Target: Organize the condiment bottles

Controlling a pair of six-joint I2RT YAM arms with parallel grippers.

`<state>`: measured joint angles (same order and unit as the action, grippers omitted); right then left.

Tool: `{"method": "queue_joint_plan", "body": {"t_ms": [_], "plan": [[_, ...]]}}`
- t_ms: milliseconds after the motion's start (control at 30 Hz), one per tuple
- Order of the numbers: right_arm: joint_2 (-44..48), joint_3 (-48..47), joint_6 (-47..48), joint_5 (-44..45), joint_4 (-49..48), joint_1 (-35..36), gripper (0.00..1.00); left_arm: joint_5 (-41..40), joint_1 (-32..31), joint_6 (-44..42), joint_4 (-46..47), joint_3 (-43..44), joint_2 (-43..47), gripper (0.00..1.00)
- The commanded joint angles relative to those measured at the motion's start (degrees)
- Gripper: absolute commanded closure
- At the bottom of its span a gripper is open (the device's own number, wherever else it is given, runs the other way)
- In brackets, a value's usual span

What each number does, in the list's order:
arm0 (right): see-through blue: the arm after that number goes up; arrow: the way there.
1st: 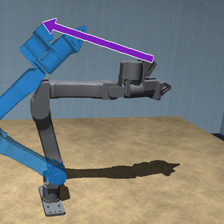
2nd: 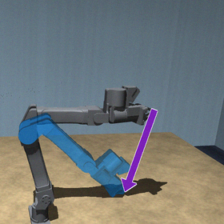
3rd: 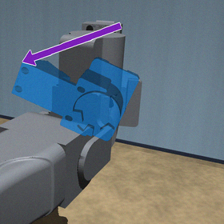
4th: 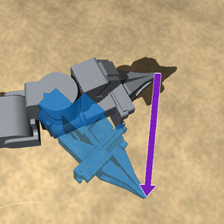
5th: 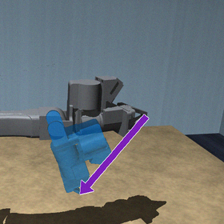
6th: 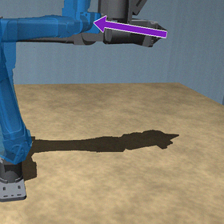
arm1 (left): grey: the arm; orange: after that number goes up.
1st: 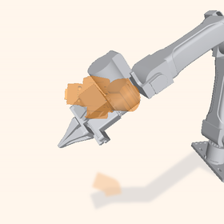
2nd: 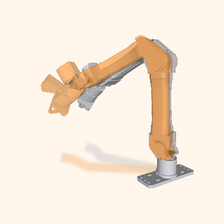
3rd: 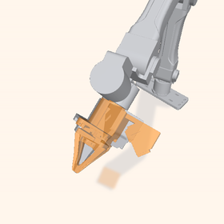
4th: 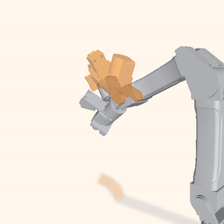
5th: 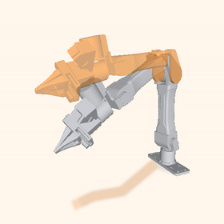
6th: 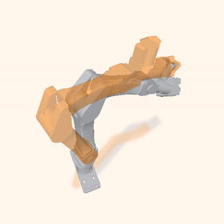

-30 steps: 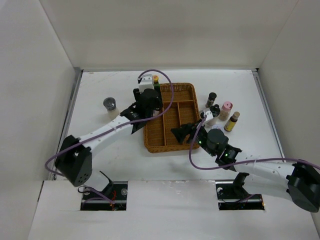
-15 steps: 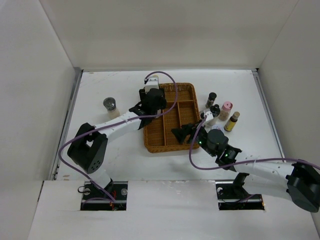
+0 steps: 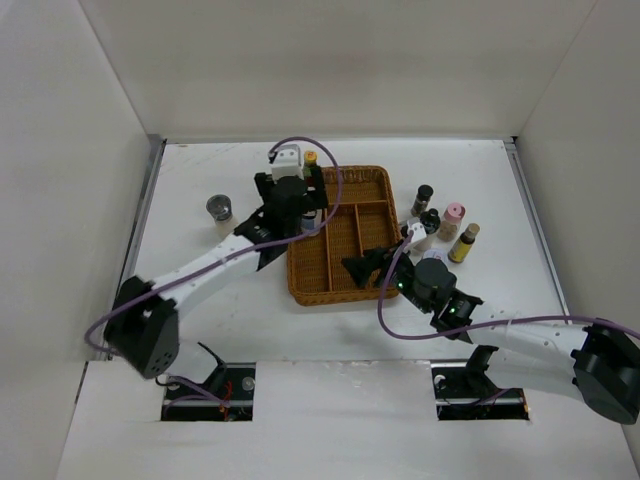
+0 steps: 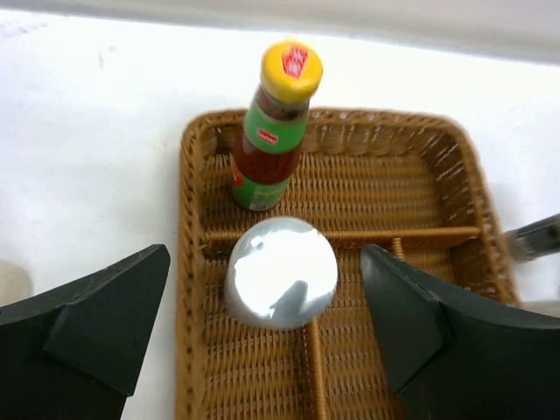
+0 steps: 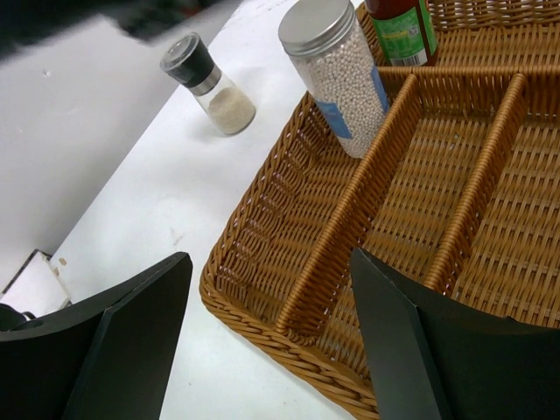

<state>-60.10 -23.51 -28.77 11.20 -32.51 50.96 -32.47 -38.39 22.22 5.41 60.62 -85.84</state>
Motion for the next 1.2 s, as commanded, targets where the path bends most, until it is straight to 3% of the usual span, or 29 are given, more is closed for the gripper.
{"method": "queue_joint_plan", "body": {"t_ms": [0,133,333,467,800,1000,1167], "plan": [[0.33,-0.05,-0.58,0.66,-3.08,-0.38,0.21,-3.73,0.03,-1.3,2.77,-3.39,12.78,0.08],[-0.28,-0.14,-0.58,0.58,-3.08,-0.47,0.2,-9.0,3.09,0.01,-3.54,-9.11,21.75,0.08],[-1.69,-0.66,-0.76,0.14,-3.17,-0.47,0.18,-8.84,14.42,5.55,-11.91,-13.5,25.2,0.08],[-1.69,-0.84,-0.67,-0.39,-3.17,-0.29,0.16,-3.15,21.72,6.26,-10.69,-13.95,20.65,0.09],[-2.13,-1.1,-0.58,-0.65,-3.17,-0.03,0.15,2.15,27.97,5.21,-4.18,-9.47,6.67,0.1],[-2.83,-1.28,-0.58,-1.18,-3.52,0.24,0.14,3.82,29.12,4.85,-1.29,-7.62,2.96,0.25],[-2.83,-1.28,-0.41,-1.27,-3.52,0.24,0.15,2.77,28.86,3.36,-0.22,-6.65,2.87,0.57]]}}
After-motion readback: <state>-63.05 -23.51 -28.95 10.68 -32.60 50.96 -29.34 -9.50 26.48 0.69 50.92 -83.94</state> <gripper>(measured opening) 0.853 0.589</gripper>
